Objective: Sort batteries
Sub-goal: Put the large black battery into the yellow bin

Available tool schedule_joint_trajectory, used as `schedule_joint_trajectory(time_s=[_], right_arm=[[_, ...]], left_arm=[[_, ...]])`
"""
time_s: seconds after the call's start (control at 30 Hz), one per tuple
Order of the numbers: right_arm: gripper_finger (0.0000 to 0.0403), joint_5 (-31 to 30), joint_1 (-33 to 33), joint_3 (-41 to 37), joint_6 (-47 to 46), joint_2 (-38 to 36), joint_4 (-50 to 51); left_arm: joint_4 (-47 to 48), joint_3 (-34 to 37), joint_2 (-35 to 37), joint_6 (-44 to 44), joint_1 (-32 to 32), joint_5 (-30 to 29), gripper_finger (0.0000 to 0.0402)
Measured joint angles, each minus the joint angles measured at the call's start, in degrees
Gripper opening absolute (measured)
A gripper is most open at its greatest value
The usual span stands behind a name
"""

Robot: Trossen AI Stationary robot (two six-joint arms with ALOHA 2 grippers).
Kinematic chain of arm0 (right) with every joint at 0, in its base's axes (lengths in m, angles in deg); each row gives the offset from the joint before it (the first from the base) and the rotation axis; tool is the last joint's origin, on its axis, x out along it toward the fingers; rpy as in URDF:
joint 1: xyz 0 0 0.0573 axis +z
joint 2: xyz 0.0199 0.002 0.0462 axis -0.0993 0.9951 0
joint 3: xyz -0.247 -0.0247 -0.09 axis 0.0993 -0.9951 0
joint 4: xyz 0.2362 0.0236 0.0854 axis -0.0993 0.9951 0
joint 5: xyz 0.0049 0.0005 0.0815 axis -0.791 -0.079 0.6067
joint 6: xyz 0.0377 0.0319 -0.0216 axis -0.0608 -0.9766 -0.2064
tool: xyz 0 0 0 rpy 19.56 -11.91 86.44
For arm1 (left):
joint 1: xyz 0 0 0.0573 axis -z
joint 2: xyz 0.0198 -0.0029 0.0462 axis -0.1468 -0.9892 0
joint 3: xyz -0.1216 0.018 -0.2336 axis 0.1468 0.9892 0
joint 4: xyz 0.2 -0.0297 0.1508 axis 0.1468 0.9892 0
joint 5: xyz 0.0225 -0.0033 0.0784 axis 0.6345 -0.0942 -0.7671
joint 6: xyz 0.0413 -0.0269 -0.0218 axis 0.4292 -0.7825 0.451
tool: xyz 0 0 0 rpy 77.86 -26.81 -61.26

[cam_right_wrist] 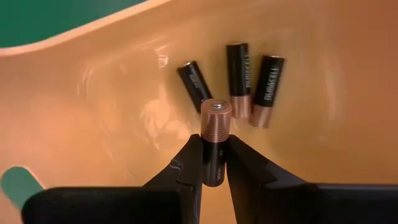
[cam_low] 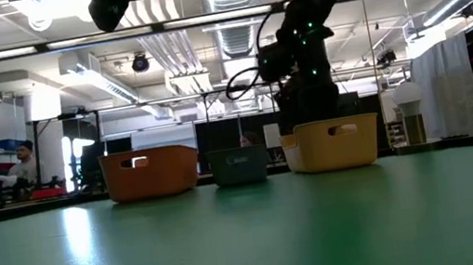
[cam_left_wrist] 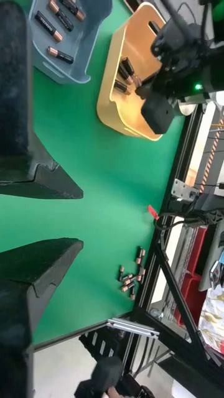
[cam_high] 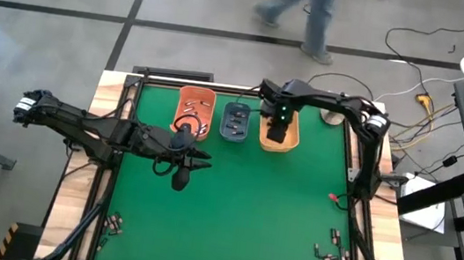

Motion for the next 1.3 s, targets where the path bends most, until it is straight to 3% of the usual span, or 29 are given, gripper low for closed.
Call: schedule_joint_trajectory(time_s=[0.27, 0.77, 1.1, 1.3], right_arm=[[0.0046, 0.7, -0.6, 0.2, 1.5, 3.8, -2.0], [0.0046, 4.1, 0.1, 0.7, 7.7, 4.5, -0.9], [0.0044, 3.7, 0.5, 0.8, 8.3, 2.5, 0.4], [0.0043, -0.2, 0.3, 0.8, 9.5, 2.1, 0.0]], left_arm=[[0.0, 0.0, 0.0, -0.3, 0.0, 0.0, 0.0091], [0.0, 0.1, 0.0, -0.4, 0.0, -0.2, 0.0091], [0.0, 0.1, 0.0, -0.3, -0.1, -2.3, 0.0091], [0.0, 0.1, -1.0, 0.2, -0.1, -4.4, 0.0091]])
